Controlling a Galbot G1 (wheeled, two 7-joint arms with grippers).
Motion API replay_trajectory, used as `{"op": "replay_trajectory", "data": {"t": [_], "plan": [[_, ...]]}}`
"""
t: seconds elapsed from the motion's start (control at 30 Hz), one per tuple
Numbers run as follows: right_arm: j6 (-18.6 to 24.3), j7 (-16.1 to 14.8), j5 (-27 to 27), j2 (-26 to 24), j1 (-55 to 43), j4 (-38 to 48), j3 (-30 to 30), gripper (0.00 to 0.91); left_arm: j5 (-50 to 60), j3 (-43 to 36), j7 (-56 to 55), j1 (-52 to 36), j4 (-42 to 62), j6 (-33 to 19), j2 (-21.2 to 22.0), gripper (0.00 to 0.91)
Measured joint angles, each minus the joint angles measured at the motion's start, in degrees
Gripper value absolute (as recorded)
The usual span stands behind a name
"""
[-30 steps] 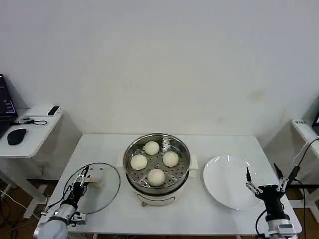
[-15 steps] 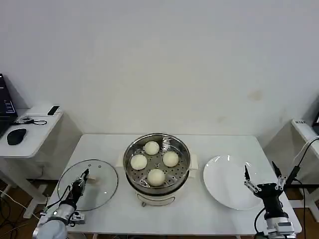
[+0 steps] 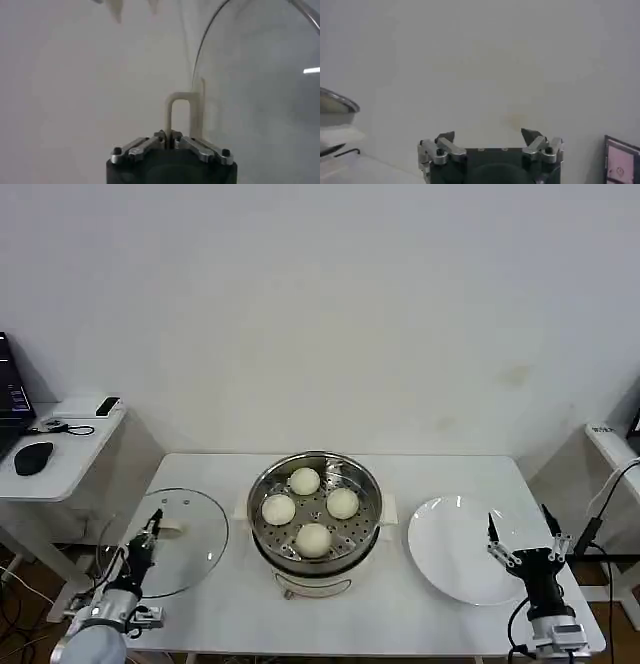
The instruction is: Take steamed baozi put them in steamer then cover it.
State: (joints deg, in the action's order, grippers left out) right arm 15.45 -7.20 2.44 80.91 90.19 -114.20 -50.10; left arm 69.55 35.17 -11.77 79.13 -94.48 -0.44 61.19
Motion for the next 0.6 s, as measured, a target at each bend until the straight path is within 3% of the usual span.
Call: {"op": "replay_trajectory", "data": {"t": [0.6], "plan": [[-0.02,-0.38,0.74,-0.19,1.39,-0.83,-0.27,0.907,-7.14,0.41,8.78,1.35,-16.34,14.33,-4.84,0.0]]}}
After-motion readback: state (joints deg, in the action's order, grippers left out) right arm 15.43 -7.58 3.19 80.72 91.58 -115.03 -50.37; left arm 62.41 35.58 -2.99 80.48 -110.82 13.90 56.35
